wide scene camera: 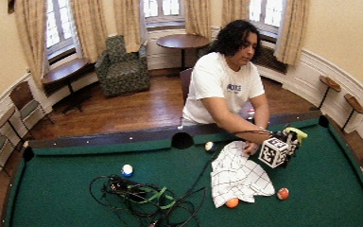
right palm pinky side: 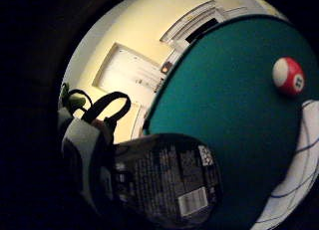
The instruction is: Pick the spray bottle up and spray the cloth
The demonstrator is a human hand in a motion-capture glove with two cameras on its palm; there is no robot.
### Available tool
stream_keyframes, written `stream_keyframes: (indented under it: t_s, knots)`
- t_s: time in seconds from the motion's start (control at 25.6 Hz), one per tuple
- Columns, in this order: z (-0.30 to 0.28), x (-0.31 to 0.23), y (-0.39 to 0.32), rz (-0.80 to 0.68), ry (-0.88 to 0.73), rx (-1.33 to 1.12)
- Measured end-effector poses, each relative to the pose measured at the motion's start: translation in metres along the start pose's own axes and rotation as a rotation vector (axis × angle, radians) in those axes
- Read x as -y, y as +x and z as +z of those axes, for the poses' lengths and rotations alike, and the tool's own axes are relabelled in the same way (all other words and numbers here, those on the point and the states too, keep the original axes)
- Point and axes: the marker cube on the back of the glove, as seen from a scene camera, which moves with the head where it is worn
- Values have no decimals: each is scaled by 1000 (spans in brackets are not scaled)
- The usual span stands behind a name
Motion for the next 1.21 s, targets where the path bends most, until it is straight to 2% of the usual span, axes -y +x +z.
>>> stream_keyframes:
  t_s: [0.43,0.94,1.21]
  knots:
    - [59,-4,12,-22,-52,-34]
    - [58,-4,16,-30,-121,-18]
    - [56,-14,21,81,-173,-14]
